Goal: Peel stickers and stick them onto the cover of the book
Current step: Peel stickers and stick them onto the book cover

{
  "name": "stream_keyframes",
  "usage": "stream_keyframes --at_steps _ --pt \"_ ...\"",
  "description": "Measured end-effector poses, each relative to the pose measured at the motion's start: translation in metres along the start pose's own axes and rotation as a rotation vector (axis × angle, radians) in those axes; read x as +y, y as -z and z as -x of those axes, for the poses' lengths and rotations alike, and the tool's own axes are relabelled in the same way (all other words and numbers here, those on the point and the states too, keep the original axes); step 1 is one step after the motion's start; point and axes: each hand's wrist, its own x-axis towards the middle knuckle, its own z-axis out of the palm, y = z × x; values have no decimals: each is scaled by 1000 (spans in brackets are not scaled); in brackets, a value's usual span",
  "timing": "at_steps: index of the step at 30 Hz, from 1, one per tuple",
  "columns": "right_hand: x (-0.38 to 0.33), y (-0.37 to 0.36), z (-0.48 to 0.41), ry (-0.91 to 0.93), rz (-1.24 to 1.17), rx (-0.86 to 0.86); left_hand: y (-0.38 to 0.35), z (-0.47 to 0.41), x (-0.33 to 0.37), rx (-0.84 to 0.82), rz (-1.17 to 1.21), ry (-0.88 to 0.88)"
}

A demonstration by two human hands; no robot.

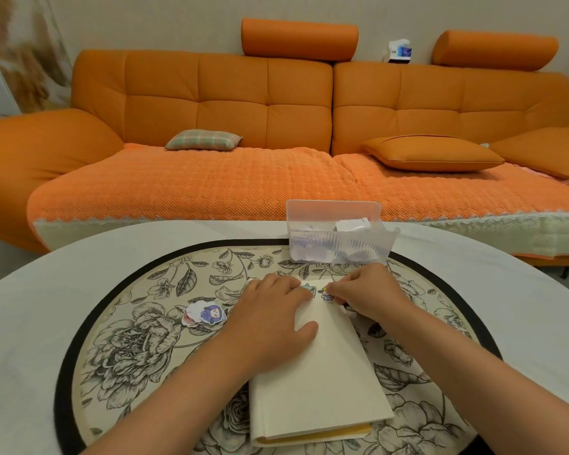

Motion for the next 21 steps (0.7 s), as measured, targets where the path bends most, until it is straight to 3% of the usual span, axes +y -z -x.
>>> stream_keyframes --at_steps 6,11,21 --pt "1 13 -3 193 107 -172 1 1 0 2 1 -4" --pt "-5 17 -9 251 194 -274 0 0 0 8 -7 -8" --pt "-4 15 -17 268 238 -289 -2 0 -2 13 2 -7"
